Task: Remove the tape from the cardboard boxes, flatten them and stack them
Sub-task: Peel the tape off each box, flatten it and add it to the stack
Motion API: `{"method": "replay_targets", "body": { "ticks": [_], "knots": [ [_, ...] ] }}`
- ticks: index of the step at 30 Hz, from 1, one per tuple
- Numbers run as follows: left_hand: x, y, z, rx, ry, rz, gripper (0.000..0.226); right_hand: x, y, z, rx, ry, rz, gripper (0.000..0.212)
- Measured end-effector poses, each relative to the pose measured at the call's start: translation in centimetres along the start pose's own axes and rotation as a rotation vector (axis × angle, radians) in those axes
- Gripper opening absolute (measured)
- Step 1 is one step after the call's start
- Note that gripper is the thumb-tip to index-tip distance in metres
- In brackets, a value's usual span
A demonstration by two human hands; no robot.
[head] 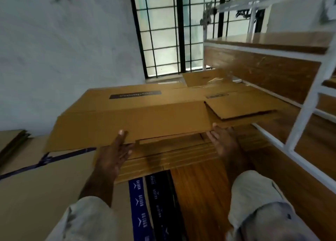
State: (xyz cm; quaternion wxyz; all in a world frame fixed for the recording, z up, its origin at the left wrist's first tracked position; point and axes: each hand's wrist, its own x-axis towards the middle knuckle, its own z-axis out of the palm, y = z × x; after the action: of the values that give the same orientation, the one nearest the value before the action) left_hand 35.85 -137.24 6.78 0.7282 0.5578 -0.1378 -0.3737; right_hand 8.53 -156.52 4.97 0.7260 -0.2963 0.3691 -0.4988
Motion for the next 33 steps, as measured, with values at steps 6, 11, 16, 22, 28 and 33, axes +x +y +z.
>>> {"method": "replay_targets", "body": {
  "ticks": [6, 11, 16, 22, 28, 33],
  "knots": [
    [8.5, -9.0, -0.1, 0.114, 0.204, -0.203, 0.025, 10.2, 6.8, -3.7, -0.139, 0.25, 0.082, 0.042],
    [10.8, -12.6, -0.8, 0.247, 0.194, -0.272, 0.018, 12.8, 9.8, -6.3, -0.251, 0.298, 0.099, 0.038],
    [12.6, -13.7, 0.1, 0.28, 0.2, -0.25, 0.019, 14.6, 10.4, -5.3, -0.36, 0.402, 0.042, 0.023],
    [9.9, -13.1, 0.7, 0.498, 0.1, -0.156, 0.017, 12.7, 10.5, -4.3, -0.512, 0.402, 0.006, 0.031],
    [1.2, -14.9, 1.6, 1.031, -0.065, 0.433, 0.019, 0.6, 12.3, -1.1, -0.76, 0.166, -0.131, 0.031],
    [-6.4, -13.7, 0.8, 1.067, -0.172, 0.679, 0.039, -10.4, 14.1, -0.9, -0.981, -0.038, -0.214, 0.043]
  ]
}}
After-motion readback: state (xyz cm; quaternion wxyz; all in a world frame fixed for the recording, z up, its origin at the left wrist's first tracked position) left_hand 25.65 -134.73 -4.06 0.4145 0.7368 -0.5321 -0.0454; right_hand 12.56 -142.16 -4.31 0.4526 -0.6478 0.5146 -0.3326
